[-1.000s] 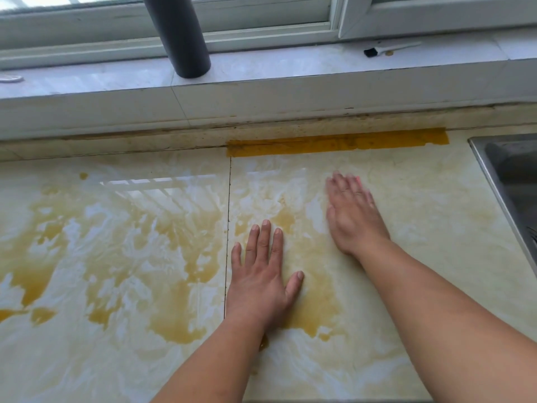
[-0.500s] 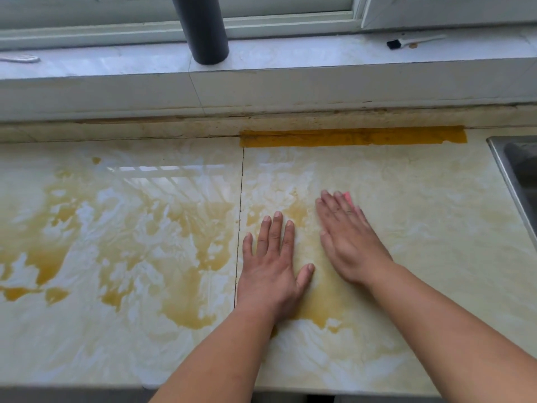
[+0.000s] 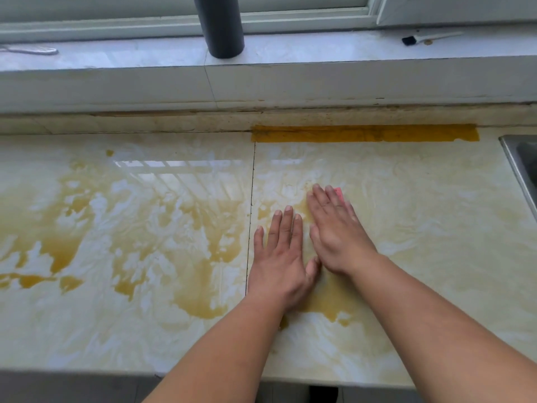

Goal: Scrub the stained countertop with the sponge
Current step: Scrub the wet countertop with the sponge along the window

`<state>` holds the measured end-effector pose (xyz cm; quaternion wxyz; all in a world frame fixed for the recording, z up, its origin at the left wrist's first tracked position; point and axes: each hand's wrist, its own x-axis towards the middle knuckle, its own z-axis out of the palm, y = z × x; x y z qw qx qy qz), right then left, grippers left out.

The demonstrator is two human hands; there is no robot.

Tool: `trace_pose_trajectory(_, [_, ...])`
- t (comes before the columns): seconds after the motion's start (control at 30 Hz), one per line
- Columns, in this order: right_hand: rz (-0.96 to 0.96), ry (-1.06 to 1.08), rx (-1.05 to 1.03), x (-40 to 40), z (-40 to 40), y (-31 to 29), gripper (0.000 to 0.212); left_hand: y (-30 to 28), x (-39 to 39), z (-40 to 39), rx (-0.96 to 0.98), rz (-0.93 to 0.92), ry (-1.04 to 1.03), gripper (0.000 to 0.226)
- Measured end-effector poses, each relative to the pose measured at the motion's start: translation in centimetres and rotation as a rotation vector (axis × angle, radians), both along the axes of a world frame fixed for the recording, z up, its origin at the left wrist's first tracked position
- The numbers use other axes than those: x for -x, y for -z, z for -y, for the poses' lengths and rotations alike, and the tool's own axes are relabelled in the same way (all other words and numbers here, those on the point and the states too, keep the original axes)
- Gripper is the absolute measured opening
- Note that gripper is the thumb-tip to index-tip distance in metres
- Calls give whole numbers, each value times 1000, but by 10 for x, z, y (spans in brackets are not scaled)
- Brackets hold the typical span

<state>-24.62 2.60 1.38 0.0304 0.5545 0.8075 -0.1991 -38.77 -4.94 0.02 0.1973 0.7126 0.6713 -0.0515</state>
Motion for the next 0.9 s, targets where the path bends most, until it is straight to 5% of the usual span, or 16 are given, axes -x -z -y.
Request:
trace_pose_trajectory(0.3, [1,23,21,-24,94,-6,71,-8,62,-21,-14,-43,-45,83])
trace_pose_trajectory(0.6, [8,46,-23,50,-15,2,66,-1,74,-25,-34,-39,-13,85])
trace_pose_trajectory(0.9, [3,81,-30,40,19,-2,68,-3,76,-22,-19,-3,-12,85])
